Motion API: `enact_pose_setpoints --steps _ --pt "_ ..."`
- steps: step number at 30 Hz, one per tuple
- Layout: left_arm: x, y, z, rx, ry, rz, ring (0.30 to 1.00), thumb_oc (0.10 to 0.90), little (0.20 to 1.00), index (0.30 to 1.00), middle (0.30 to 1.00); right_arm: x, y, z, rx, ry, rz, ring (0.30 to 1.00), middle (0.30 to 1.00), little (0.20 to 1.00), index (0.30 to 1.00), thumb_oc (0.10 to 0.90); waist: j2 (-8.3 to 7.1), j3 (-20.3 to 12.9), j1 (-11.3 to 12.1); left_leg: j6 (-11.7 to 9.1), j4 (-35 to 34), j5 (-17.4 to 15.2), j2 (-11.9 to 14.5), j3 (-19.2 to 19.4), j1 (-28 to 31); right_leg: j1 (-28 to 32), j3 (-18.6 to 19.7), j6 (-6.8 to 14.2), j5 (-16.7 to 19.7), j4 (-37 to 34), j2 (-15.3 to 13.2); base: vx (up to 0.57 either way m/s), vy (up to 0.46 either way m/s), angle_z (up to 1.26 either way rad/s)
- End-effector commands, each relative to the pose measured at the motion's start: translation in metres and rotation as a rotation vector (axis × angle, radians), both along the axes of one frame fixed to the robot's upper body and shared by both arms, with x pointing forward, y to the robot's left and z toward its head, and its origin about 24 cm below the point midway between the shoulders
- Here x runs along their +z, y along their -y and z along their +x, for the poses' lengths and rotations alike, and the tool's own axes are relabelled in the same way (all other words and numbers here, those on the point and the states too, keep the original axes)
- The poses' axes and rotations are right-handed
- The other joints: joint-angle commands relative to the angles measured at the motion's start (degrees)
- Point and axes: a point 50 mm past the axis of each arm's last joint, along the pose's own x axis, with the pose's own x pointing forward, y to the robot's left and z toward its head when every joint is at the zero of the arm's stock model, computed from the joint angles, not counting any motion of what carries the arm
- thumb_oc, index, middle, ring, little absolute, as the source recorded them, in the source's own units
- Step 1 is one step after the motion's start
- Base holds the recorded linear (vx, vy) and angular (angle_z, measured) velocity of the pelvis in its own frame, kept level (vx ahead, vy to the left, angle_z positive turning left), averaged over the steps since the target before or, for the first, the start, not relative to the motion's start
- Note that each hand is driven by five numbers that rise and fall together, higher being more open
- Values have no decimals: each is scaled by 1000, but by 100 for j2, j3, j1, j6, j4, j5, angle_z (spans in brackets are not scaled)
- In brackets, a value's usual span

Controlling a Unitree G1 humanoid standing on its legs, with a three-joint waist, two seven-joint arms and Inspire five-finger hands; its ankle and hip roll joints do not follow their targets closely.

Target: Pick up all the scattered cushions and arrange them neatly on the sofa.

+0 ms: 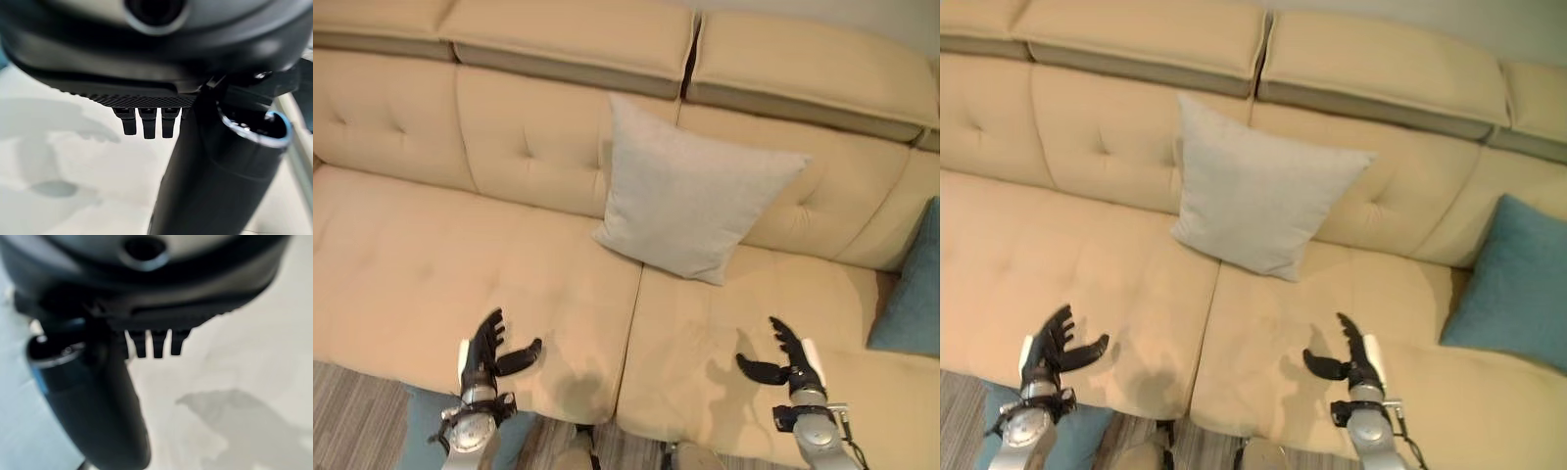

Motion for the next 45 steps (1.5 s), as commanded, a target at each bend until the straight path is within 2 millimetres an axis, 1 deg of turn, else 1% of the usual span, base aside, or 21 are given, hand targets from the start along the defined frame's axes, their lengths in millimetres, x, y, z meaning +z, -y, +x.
enact_pose_setpoints --steps 1,4,10,11,12,13,17,19,20,21,22,24,26,27,30,31,33,34,35,38,45 --pt "2 2 2 -126 -1 64 900 800 900 900 900 9 9 0 40 56 -25 900 900 900 900 800 -43 -471 163 39 50 -593 -61 304 222 123 -195 295 -410 46 -80 78 106 12" --pt "-23 6 -21 -211 -173 123 900 800 900 900 900 -11 -3 -11 84 -42 11 900 900 900 900 800 -72 -481 208 138 50 -750 -152 279 484 348 -172 314 -427 46 -126 41 89 4" --pt "-44 7 -33 -229 -325 153 900 800 900 900 900 -28 -17 -11 128 -138 8 900 900 900 900 800 -123 -370 303 215 50 -768 -167 165 605 341 -63 346 -463 472 -152 -46 27 0" --pt "-45 7 -30 -244 -336 174 900 800 900 900 900 -29 -19 -8 126 -138 8 900 900 900 900 800 -110 -320 308 232 50 -744 -146 107 570 251 50 371 -520 652 -145 -219 -19 3" --pt "-43 8 -19 -286 -339 214 900 800 900 900 900 -32 -23 -6 122 -147 29 900 900 900 900 800 -106 -236 248 266 50 -637 -144 -69 417 12 784 378 -739 1221 98 -300 -29 4" --pt "-42 9 -14 -288 -331 221 900 800 900 900 900 -34 -24 -5 112 -160 42 900 900 900 900 800 -90 -211 213 271 50 -562 -123 -149 325 -53 1168 388 -910 1477 287 -312 -54 22" --pt "-40 9 -6 -280 -319 238 900 800 900 900 900 -40 -28 -5 110 -195 53 900 900 900 900 800 -161 -306 283 188 50 -290 -108 -384 -26 273 1549 62 -1228 1174 535 -167 -124 58" --pt "-40 10 -3 -273 -310 234 900 800 900 900 900 -40 -28 -4 111 -195 54 900 900 900 900 800 -200 -336 297 154 50 -209 -115 -466 -159 385 1522 -13 -1254 901 556 -182 -181 63" --pt "-38 15 4 -245 -282 208 900 800 900 900 900 -38 -28 0 103 -179 54 900 900 900 900 800 -201 -304 334 -32 50 99 -52 -601 -497 524 1519 -144 -1281 488 718 -176 -164 58" --pt "-38 15 4 -245 -282 207 900 800 900 900 900 -38 -28 0 103 -179 54 900 900 900 900 800 -198 -310 319 -34 50 103 -54 -616 -508 522 1505 -145 -1277 480 719 -373 -246 78" --pt "-38 22 10 -229 -269 180 900 800 900 900 900 -36 -24 4 92 -171 41 900 900 900 900 800 -145 -210 340 -191 50 330 -16 -617 -777 565 1295 -174 -1199 226 786 -196 -83 77" --pt "-39 25 10 -224 -273 173 900 800 900 900 900 -35 -22 8 86 -167 29 900 900 900 900 800 -123 -144 317 -202 51 392 -13 -548 -851 542 1186 -182 -1148 196 796 -258 -56 99" --pt "-46 29 5 -211 -307 152 900 800 900 900 900 -39 -16 3 54 -198 16 900 900 900 900 800 -190 -100 212 25 381 43 -37 -14 -736 403 842 -173 -976 181 648 -364 -18 122" --pt "-46 29 5 -211 -306 152 900 800 900 900 900 -39 -16 3 54 -198 16 900 900 900 900 800 -184 -110 209 24 393 44 -32 -19 -760 387 839 -174 -968 180 653 -272 0 77" --pt "-49 31 0 -212 -330 145 900 800 900 900 900 -44 -13 -2 25 -225 22 900 900 900 900 800 -311 -132 53 154 1227 -649 -131 367 -649 212 446 -214 -795 174 418 -211 -9 73" --pt "-49 31 0 -212 -330 145 900 800 900 900 900 -44 -13 -2 25 -225 22 900 900 900 900 800 -310 -136 51 154 1228 -649 -130 365 -655 208 444 -214 -795 174 418 -138 -1 79" --pt "-52 33 -2 -215 -346 142 900 800 900 900 900 -51 -10 -9 -9 -268 18 900 900 900 900 800 -364 -176 -61 236 1686 -1273 -148 782 -289 99 32 -219 -697 152 255 -154 46 69" --pt "-53 33 -2 -214 -354 140 900 800 900 900 900 -52 -9 -9 -20 -274 24 900 900 900 900 800 -346 -198 -116 232 1681 -1400 -118 875 -136 92 -107 -213 -684 139 237 -126 134 101" --pt "-56 35 -6 -218 -378 140 900 800 900 900 900 -56 -9 -14 -34 -300 30 900 900 900 900 800 -280 -260 -175 230 1343 -1428 -115 979 236 71 -342 -165 -626 134 233 -37 106 125" --pt "-60 33 -13 -210 -413 146 900 800 900 900 900 -59 -12 -14 -39 -316 30 900 900 900 900 800 -289 -300 -157 229 973 -1341 -186 859 390 53 -449 -104 -532 178 196 -27 116 104" --pt "-62 16 -21 -154 -464 166 900 800 900 900 900 -63 -23 -8 23 -362 -11 900 900 900 900 800 -341 -217 39 348 284 -1082 -353 391 557 -256 -241 65 -527 812 88 -77 101 23"
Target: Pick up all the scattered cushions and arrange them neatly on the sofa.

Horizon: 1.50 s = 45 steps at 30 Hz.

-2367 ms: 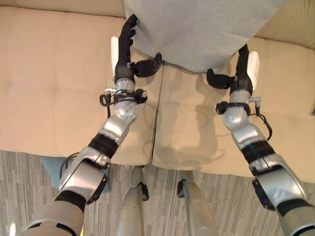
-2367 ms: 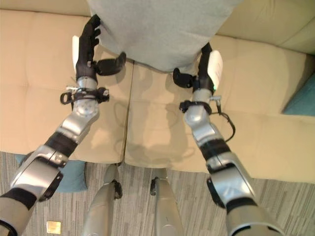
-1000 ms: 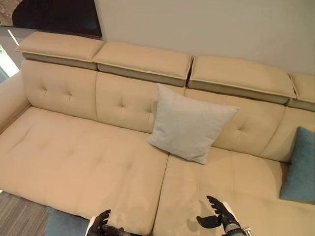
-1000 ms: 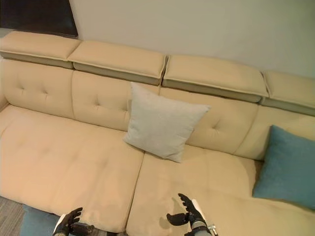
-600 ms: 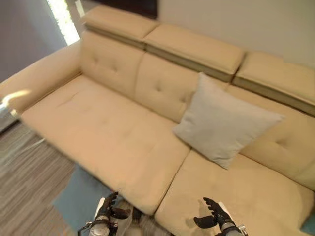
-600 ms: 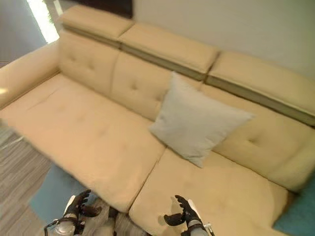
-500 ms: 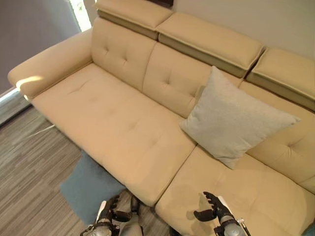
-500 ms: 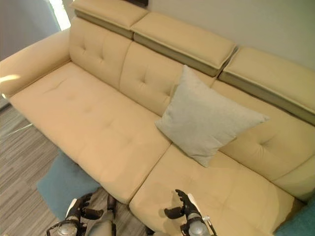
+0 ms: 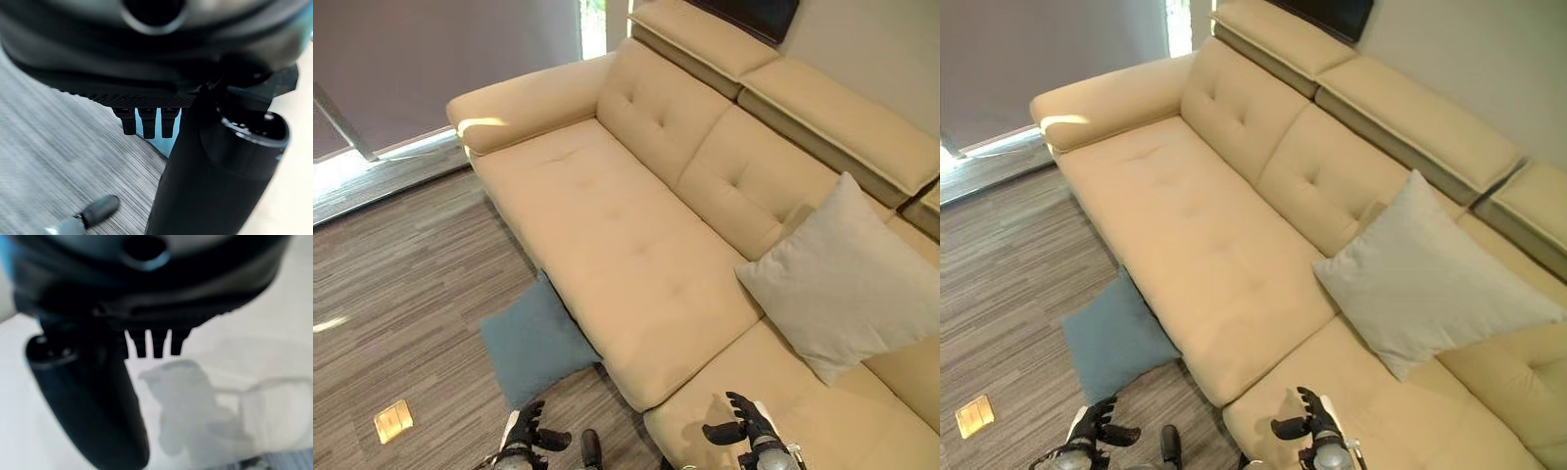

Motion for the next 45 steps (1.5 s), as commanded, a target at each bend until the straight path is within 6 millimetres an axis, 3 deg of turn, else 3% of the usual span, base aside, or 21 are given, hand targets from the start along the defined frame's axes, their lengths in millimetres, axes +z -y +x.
enact_pose_setpoints --steps 1,2,6,8,11,12,15,18,20,21,24,26,27,28,33,35,36,37,39,41,45 --pt "10 -11 20 6 72 52 900 800 900 900 900 9 5 18 32 56 -61 900 900 900 900 800 -161 -38 -33 -70 238 -844 43 -180 228 -885 845 142 307 137 261 -96 42 45" --pt "11 -12 23 -13 70 59 900 800 900 900 900 6 5 14 16 33 -51 900 900 900 900 800 -133 -16 -137 -40 219 -743 -1 -491 176 -909 1776 197 118 372 560 -94 42 51" --pt "13 -13 27 -38 73 72 900 800 900 900 900 -1 4 2 -8 -18 -38 900 900 900 900 800 -79 -115 -96 -75 118 -495 8 -968 -55 -679 2292 93 -207 772 765 -90 -14 125" --pt "11 -15 23 -31 62 74 900 800 900 900 900 -4 2 -1 0 -39 -32 900 900 900 900 800 -117 -138 -62 -91 77 -454 -15 -1072 -72 -620 2291 37 -231 658 747 -51 -65 139" --pt "11 -18 20 -4 54 73 900 800 900 900 900 -5 -2 1 10 -41 -25 900 900 900 900 800 -197 -174 45 -149 57 -302 -69 -1219 -218 -457 2168 -15 -254 216 700 -124 -91 54" --pt "11 -19 21 10 54 68 900 800 900 900 900 -1 1 7 14 -23 -38 900 900 900 900 800 -166 -120 96 -349 11 -9 -92 -1335 -579 -451 2254 -97 -243 -219 822 -180 -94 67" --pt "10 -14 23 1 54 57 900 800 900 900 900 3 6 12 1 6 -47 900 900 900 900 800 -111 -12 72 -438 23 136 -110 -1236 -834 -377 2045 -101 -188 -505 780 -191 -53 102" --pt "10 -7 26 17 70 27 900 800 900 900 900 7 16 15 -27 18 -73 900 900 900 900 800 -44 114 -48 -391 137 252 113 -166 -1087 -319 1603 -83 -55 -724 651 -157 31 137" --pt "8 -7 23 21 58 20 900 800 900 900 900 5 18 11 -28 -3 -88 900 900 900 900 800 -52 89 -71 -365 223 135 268 242 -1006 -307 1329 -89 22 -754 560 -99 45 99" --pt "6 -9 18 32 38 16 900 800 900 900 900 5 19 11 -29 -6 -90 900 900 900 900 800 -148 79 -75 -355 588 -134 296 187 -928 -306 1112 -102 92 -730 429 -84 38 94" --pt "5 -8 17 39 30 10 900 800 900 900 900 4 18 12 -28 -11 -90 900 900 900 900 800 -202 64 -102 -380 854 -312 354 149 -889 -342 905 -110 134 -715 331 -36 59 68" --pt "3 -9 12 53 13 6 900 800 900 900 900 3 19 8 -38 -23 -89 900 900 900 900 800 -204 55 -161 -407 846 -408 511 441 -685 -300 637 -91 113 -715 255 63 144 46" --pt "2 -12 8 37 -11 18 900 800 900 900 900 -1 22 0 -61 -47 -87 900 900 900 900 800 -140 -15 -268 -468 528 -518 651 850 -338 -194 432 -20 14 -700 225 133 148 76" --pt "2 -12 8 37 -12 18 900 800 900 900 900 -1 22 0 -61 -47 -88 900 900 900 900 800 -140 -6 -268 -468 511 -513 648 851 -316 -180 432 -19 11 -700 225 180 193 109" --pt "3 -14 8 6 -21 28 900 800 900 900 900 -4 15 -3 -10 -77 -95 900 900 900 900 800 -157 -56 -231 -236 323 -661 370 690 -88 -117 299 61 -144 -44 -46 152 230 76" --pt "5 -23 8 24 -21 47 900 800 900 900 900 -6 4 0 37 -89 -85 900 900 900 900 800 -154 26 -170 -37 168 -609 222 673 82 -498 360 122 212 983 -334 123 343 26" --pt "6 -27 8 32 -24 57 900 800 900 900 900 -6 -2 3 57 -83 -75 900 900 900 900 800 -96 89 -182 31 49 -612 189 610 200 -863 619 165 380 1698 -333 106 207 19" --pt "6 -27 8 32 -24 57 900 800 900 900 900 -6 -2 3 57 -83 -75 900 900 900 900 800 -97 88 -182 31 49 -612 189 611 199 -864 620 165 380 1699 -334 150 192 26" --pt "7 -29 9 37 -17 57 900 800 900 900 900 -6 -7 3 57 -78 -57 900 900 900 900 800 -43 112 -240 53 11 -668 167 459 320 -1119 960 107 262 2002 -102 195 102 44" --pt "7 -27 10 36 -13 49 900 800 900 900 900 -8 -7 0 45 -84 -47 900 900 900 900 800 -39 121 -357 35 11 -716 100 221 406 -1304 1360 -7 -25 1744 385 257 60 47" --pt "6 -30 8 23 -39 60 900 800 900 900 900 -9 -5 -3 56 -111 -64 900 900 900 900 800 -155 132 -531 52 11 -900 -142 -165 573 -1688 1524 23 383 530 792 267 -5 58"
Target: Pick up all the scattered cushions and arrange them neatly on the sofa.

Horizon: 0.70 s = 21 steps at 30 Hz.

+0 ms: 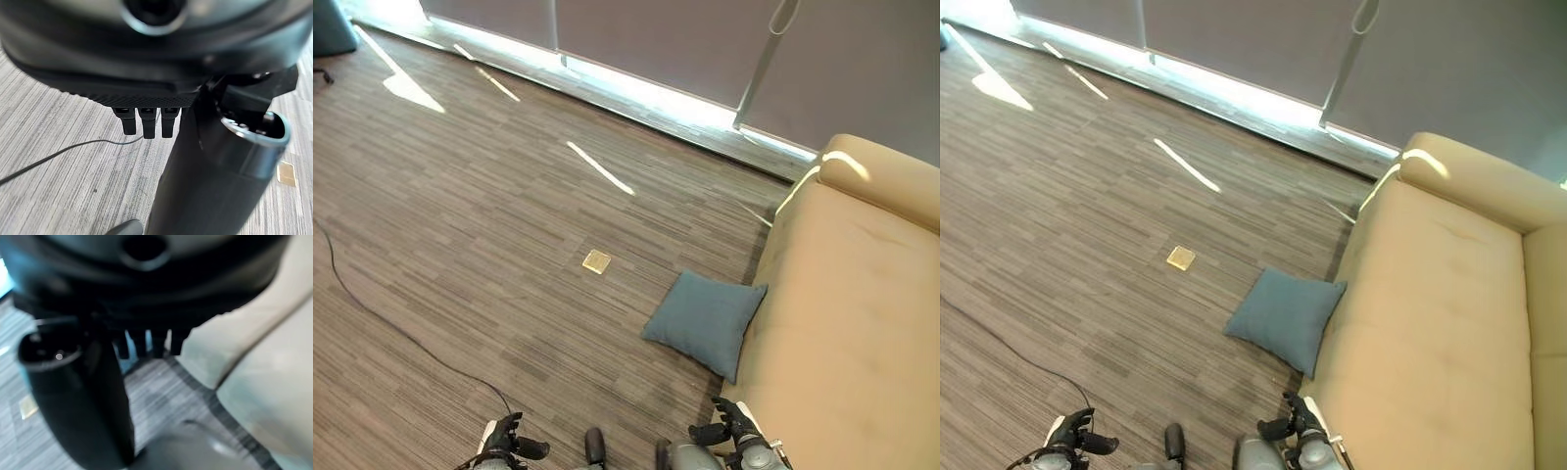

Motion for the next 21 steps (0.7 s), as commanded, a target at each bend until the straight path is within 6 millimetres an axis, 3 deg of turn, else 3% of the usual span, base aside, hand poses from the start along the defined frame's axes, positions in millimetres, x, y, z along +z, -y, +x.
enact_pose_setpoints --steps 1,3,4,7,8,9,10,11,12,15,17,18,21 --pt "4 -4 6 -22 22 15 900 800 900 900 900 -1 17 -7 -7 -38 -64 900 900 900 900 800 -161 -49 -215 -447 15 -861 -190 251 574 -249 -49 177 1237 -882 151 330 4 52" --pt "2 -3 4 -23 15 8 900 800 900 900 900 -4 20 -15 -19 -61 -69 900 900 900 900 800 -193 -54 -255 -417 15 -981 -311 65 758 -203 -125 180 1299 -1134 112 355 -18 50" --pt "0 1 1 -15 11 1 900 800 900 900 900 -6 23 -22 -37 -78 -69 900 900 900 900 800 -191 -112 -305 -380 15 -1087 -368 -49 945 -78 6 72 1292 -1050 194 286 -50 59" --pt "-1 4 -1 -12 6 -8 900 800 900 900 900 -7 26 -25 -47 -90 -72 900 900 900 900 800 -155 -147 -315 -382 26 -1126 -358 -109 1023 -33 -5 40 1281 -1019 205 275 -67 66" --pt "-4 9 -6 -26 -14 -21 900 800 900 900 900 -9 32 -36 -79 -112 -72 900 900 900 900 800 -67 -236 -410 -652 624 -1261 -270 35 996 276 -287 -79 1110 -1061 129 298 -83 70" --pt "-4 9 -6 -26 -14 -21 900 800 900 900 900 -9 32 -36 -79 -113 -72 900 900 900 900 800 -64 -235 -415 -655 643 -1272 -267 30 989 280 -293 -81 1110 -1063 130 418 -113 73" --pt "-4 10 -5 -33 -6 -23 900 800 900 900 900 -7 36 -34 -81 -103 -82 900 900 900 900 800 -99 -185 -431 -1022 1600 -944 -230 255 613 538 -316 -155 1044 -1160 77 119 -33 82" --pt "-4 10 -5 -33 -6 -23 900 800 900 900 900 -7 36 -34 -81 -103 -81 900 900 900 900 800 -97 -187 -432 -1026 1637 -962 -224 255 591 534 -319 -158 1047 -1162 82 206 -88 58" --pt "-1 9 3 -34 19 -25 900 800 900 900 900 -6 38 -33 -82 -96 -88 900 900 900 900 800 -251 -111 -381 -1195 2582 -763 -107 488 101 762 -293 -252 976 -1258 -32 83 -58 7" --pt "2 9 9 -41 41 -30 900 800 900 900 900 -5 41 -32 -91 -99 -92 900 900 900 900 800 -359 -72 -289 -1085 2922 -918 85 673 -353 957 -270 -299 865 -1354 -116 145 -53 -2" --pt "2 8 9 -50 37 -26 900 800 900 900 900 -5 42 -31 -97 -100 -94 900 900 900 900 800 -430 -83 -213 -876 2578 -1218 133 693 -621 1072 -180 -243 769 -1398 -180 231 31 4" --pt "2 7 7 -52 28 -21 900 800 900 900 900 -4 42 -30 -94 -98 -94 900 900 900 900 800 -436 -103 -176 -833 2243 -1161 176 624 -679 1134 -125 -205 723 -1413 -173 270 85 -2" --pt "1 3 2 -44 11 -10 900 800 900 900 900 -4 43 -28 -84 -94 -102 900 900 900 900 800 -353 -84 -8 -939 1243 -328 451 269 -1042 1348 62 -172 552 -1430 -64 292 129 -19"
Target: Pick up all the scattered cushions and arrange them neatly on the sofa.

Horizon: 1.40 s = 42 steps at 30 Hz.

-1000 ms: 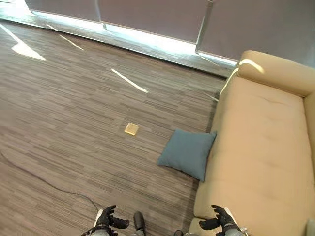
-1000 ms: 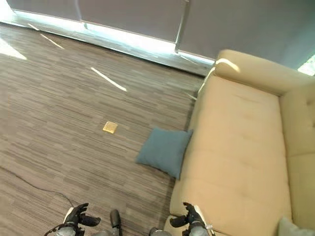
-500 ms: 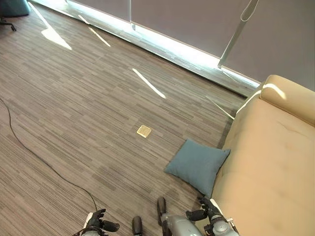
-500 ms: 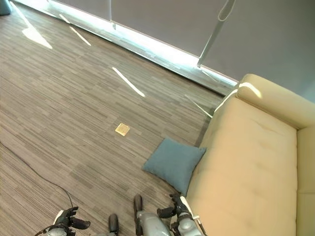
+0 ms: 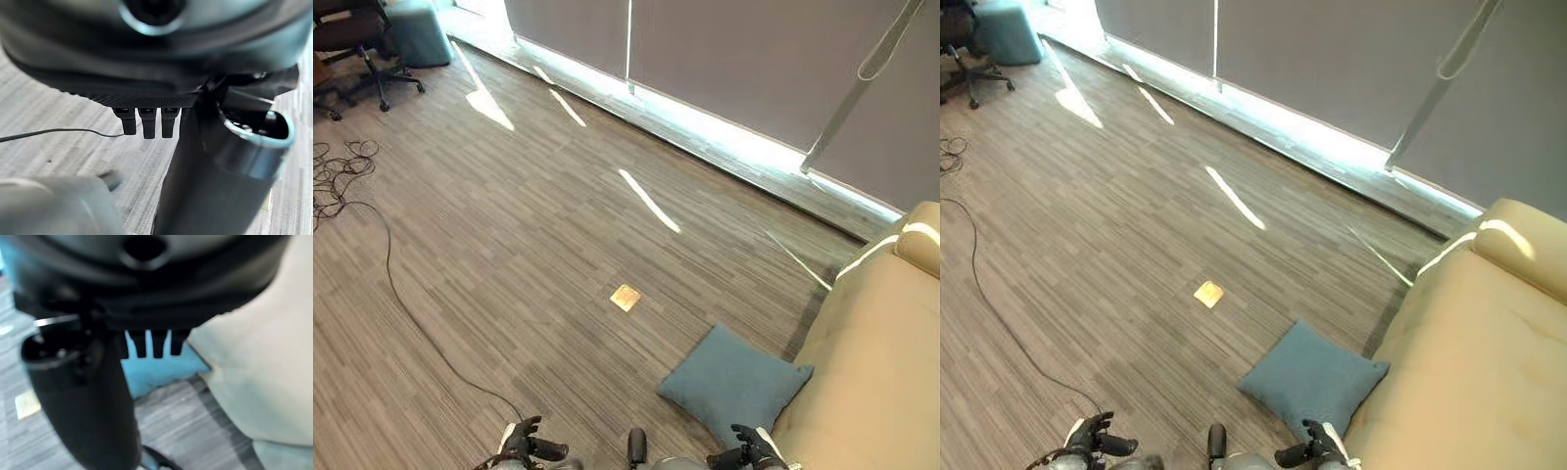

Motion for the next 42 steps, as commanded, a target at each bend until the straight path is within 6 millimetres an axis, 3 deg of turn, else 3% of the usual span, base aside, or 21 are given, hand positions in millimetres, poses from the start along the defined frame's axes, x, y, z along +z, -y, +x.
enact_pose_setpoints --steps 1,8,9,11,12,14,17,19,20,23,24,28,29,30,32,33,35,36,37,38,42 --pt "8 -24 1 -13 26 75 900 800 900 900 900 2 16 -7 -23 6 -39 900 900 900 900 800 -64 53 158 301 -209 538 -6 -123 -298 127 467 927 -782 561 -164 365 194 -32" --pt "3 -22 -11 -20 -22 73 900 800 900 900 900 -4 6 -17 -33 -34 -9 900 900 900 900 800 -6 -160 214 543 -557 393 -288 -3 256 235 721 1180 -876 1222 -391 278 212 -44" --pt "4 -24 -9 -26 -18 81 900 800 900 900 900 -5 2 -14 -21 -35 1 900 900 900 900 800 -4 -128 199 676 -715 344 -379 83 522 -50 773 1296 -557 2021 -467 223 208 -56" --pt "4 -24 -9 -26 -18 81 900 800 900 900 900 -5 2 -14 -21 -35 1 900 900 900 900 800 6 -144 203 673 -714 350 -368 86 499 -69 777 1294 -540 2010 -457 131 167 -28" --pt "8 -26 1 -46 9 89 900 800 900 900 900 -2 -4 -4 15 -4 8 900 900 900 900 800 113 -4 144 812 -923 283 -361 257 826 -620 627 1384 -64 3063 -551 202 259 1" --pt "9 -25 2 -52 14 87 900 800 900 900 900 -1 -5 -3 19 3 11 900 900 900 900 800 134 3 135 823 -1010 222 -364 323 963 -749 507 1365 -91 3221 -600 174 178 -6" --pt "9 -23 3 -41 22 77 900 800 900 900 900 -1 -5 0 26 8 6 900 900 900 900 800 151 15 123 844 -1074 95 -399 355 1170 -926 210 1300 -187 2993 -656 224 71 -47" --pt "5 -22 -4 -12 -1 59 900 800 900 900 900 0 -2 1 35 -2 -8 900 900 900 900 800 101 15 27 838 -1133 -165 -552 399 1519 -1329 -505 1281 -143 1724 -552 387 44 -53" --pt "5 -22 -4 -12 -2 58 900 800 900 900 900 0 -2 1 35 -3 -8 900 900 900 900 800 114 26 20 834 -1138 -173 -538 390 1539 -1297 -519 1281 -139 1700 -538 238 8 -55" --pt "3 -22 -9 -2 -17 57 900 800 900 900 900 0 -2 2 64 -7 -24 900 900 900 900 800 77 29 -10 778 -1165 -447 -635 428 1881 -1434 -1262 1444 54 883 -467 343 -4 -60" --pt "3 -20 -8 -16 -15 54 900 800 900 900 900 -1 -1 -3 57 -16 -30 900 900 900 900 800 48 16 -73 828 -1103 -538 -749 459 1955 -1358 -1340 1360 79 634 -440 415 -5 -15" --pt "0 -13 -11 -36 -30 42 900 800 900 900 900 -6 6 -20 12 -65 -30 900 900 900 900 800 77 -116 -188 839 -936 -760 -827 416 2099 -1278 -1071 1175 116 801 -364 300 -36 11" --pt "-1 -6 -8 -72 -28 30 900 800 900 900 900 -7 11 -29 -40 -78 -24 900 900 900 900 800 153 -183 -294 684 -573 -884 -762 480 2153 -1073 -1200 1062 47 755 -386 306 -66 47" --pt "-2 -2 -8 -99 -32 28 900 800 900 900 900 -7 14 -32 -55 -83 -26 900 900 900 900 800 206 -225 -367 521 -307 -779 -660 553 2125 -954 -1222 995 -15 713 -344 451 -152 42" --pt "2 1 3 -128 7 19 900 800 900 900 900 -5 21 -29 -68 -69 -40 900 900 900 900 800 168 -177 -434 -11 1379 9 -382 661 1550 -518 -1083 806 -92 494 -223 339 -187 7" --pt "5 1 11 -129 34 23 900 800 900 900 900 -3 23 -25 -78 -54 -42 900 900 900 900 800 33 -117 -372 -73 2179 160 -374 636 1187 -299 -848 693 -156 374 -182 209 -120 -5" --pt "5 2 12 -123 39 19 900 800 900 900 900 -2 24 -25 -79 -54 -42 900 900 900 900 800 -91 -112 -332 76 2303 -18 -243 712 821 -125 -631 698 -243 289 -218 246 -43 -106" --pt "5 2 12 -121 41 18 900 800 900 900 900 -2 24 -25 -76 -54 -42 900 900 900 900 800 -130 -111 -282 162 2238 -120 -198 725 666 -76 -491 725 -265 277 -239 382 31 -171" --pt "5 1 10 -122 38 20 900 800 900 900 900 -2 23 -24 -67 -51 -39 900 900 900 900 800 -176 -113 -208 360 1681 -421 -201 658 575 25 -172 815 -338 273 -258 399 90 -127" --pt "4 1 8 -128 30 25 900 800 900 900 900 -2 23 -24 -56 -50 -41 900 900 900 900 800 -160 -101 -124 431 982 -404 -266 339 454 138 150 866 -407 289 -205 401 93 -114" --pt "2 6 4 -130 22 20 900 800 900 900 900 -1 21 -19 -20 -44 -55 900 900 900 900 800 26 20 156 366 -98 345 -699 -1120 52 341 984 852 -498 340 123 256 69 -125"
